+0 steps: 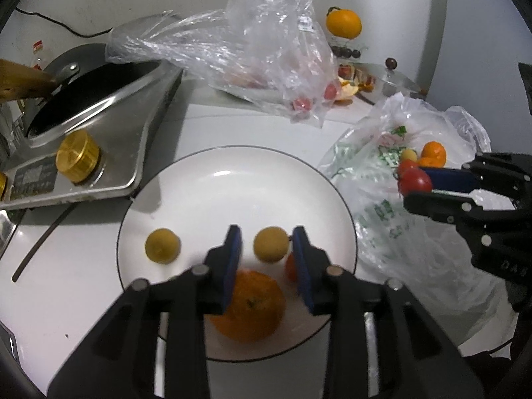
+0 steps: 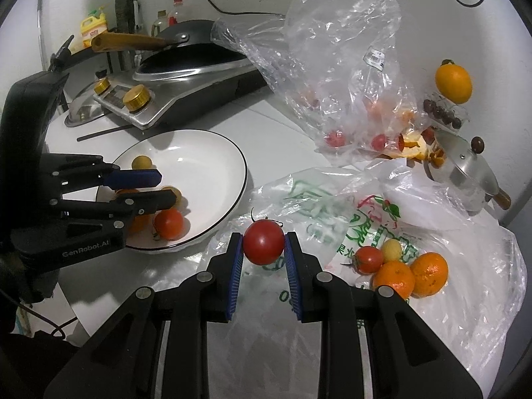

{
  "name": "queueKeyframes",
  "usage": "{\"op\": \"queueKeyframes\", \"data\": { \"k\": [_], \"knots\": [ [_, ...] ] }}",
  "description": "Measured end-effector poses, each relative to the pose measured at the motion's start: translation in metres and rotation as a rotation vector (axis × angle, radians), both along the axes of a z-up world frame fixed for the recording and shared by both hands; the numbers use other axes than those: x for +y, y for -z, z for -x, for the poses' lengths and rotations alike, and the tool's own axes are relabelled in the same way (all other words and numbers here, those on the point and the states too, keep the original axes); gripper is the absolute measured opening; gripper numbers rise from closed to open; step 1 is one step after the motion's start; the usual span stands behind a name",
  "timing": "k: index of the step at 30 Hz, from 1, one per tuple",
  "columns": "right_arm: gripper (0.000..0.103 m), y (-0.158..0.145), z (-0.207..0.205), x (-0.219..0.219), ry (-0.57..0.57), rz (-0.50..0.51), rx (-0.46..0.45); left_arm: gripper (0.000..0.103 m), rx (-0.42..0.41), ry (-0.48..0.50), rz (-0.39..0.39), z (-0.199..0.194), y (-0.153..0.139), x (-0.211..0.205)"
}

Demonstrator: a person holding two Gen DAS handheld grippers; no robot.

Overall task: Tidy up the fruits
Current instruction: 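Open the left gripper to release the yellow fruit onto the plate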

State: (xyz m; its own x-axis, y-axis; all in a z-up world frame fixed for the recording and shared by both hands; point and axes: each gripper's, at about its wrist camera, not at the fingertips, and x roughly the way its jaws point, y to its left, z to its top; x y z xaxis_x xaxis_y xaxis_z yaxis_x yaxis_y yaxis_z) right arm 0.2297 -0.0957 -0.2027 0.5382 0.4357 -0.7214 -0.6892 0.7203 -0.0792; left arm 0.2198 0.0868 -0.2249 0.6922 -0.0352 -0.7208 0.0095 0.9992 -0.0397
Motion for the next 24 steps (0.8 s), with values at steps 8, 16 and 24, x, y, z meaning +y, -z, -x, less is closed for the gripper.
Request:
{"op": "queueKeyframes", "data": {
  "k": [8,16,24],
  "knots": [
    [0.027,-0.006,0.006,0.008,-0.012,0.011,-0.018,0.046,-0.061,-0.001,0.001,0.019,-0.017,0.002],
    [0.027,-0.01,0.008,0.033,-0.044,0.018,-0.032,0.053,-0.109,-0.043,0.005,0.038,-0.025,0.024],
    [0.027,-0.002,0.002,0.061,-0.07,0.02,-0.017,0.053,-0.132,-0.065,0.046,0.051,-0.026,0.044]
  ]
}}
